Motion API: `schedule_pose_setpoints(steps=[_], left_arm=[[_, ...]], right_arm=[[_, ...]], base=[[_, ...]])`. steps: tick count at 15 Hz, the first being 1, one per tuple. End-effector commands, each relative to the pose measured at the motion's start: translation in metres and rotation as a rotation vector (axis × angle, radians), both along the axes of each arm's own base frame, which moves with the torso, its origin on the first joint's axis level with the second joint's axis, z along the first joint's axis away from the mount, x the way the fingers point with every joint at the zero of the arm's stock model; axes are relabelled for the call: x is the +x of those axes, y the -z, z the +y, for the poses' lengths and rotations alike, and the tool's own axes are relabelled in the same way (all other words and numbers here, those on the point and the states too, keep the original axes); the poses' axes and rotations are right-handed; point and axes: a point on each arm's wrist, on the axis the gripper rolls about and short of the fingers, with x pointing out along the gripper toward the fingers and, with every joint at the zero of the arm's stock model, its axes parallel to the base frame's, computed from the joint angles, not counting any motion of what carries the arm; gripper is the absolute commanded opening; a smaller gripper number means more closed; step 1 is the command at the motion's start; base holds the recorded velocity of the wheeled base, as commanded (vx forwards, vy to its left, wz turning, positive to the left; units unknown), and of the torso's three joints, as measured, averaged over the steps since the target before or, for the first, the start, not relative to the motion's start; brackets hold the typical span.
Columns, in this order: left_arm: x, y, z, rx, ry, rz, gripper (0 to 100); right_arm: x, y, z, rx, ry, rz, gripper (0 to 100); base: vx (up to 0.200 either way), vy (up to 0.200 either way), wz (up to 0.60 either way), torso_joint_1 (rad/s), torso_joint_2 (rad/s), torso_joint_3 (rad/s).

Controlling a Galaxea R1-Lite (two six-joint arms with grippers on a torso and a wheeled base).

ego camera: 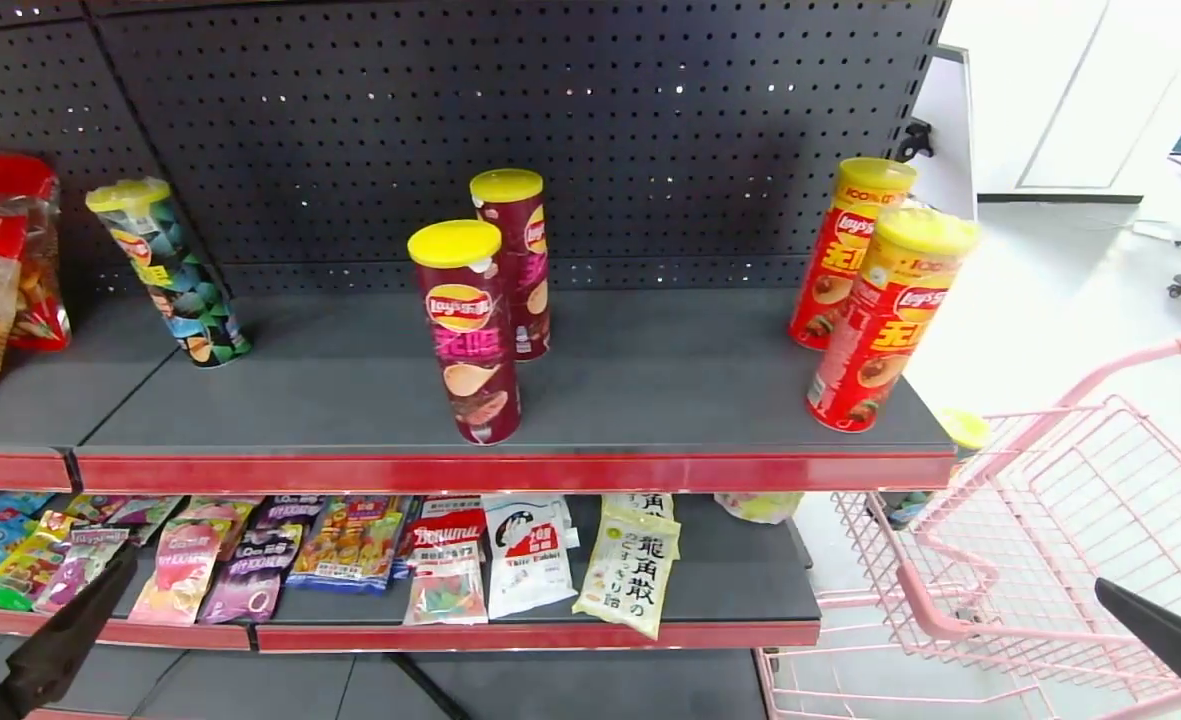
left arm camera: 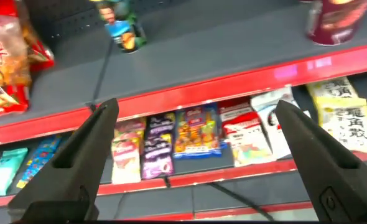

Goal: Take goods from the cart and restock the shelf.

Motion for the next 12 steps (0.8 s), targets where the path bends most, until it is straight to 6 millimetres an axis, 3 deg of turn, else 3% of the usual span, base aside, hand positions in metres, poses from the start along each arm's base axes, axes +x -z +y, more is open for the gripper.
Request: schedule_pose_setpoints(steps=[1,2,5,12], left_arm=[[0.0005,0.002,-0.0002,0.004,0.0,0.01,100],[0.0005,0.002,-0.0002,0.004,0.0,0.01,100],[0.0005,0.002,-0.0003,0.005,0.006,0.01,100],[-0.0064,-0.0001,0.0004,-0.001,0.083,-0.025,100]], right_arm=[[0.0024,0.0003,0.0003,-0.001,-0.001,0.011,100],[0.0036,-0.0003,0.0005,-0.001,-0.002,0.013,100],[0.0074,-0.0001,0.001,-0.002,-0.005,0.028,100],[0.01,0.0016,0.0012,-0.003,-0.003,0.046,100]], base=[[0.0,-0.2,0.0,0.002,0.01,0.002],[0.0,-0.2,0.0,0.007,0.0,0.002],[0.0,0.0,0.0,0.0,0.0,0.0],[0.0,0.0,-0.6,0.003,0.0,0.0]])
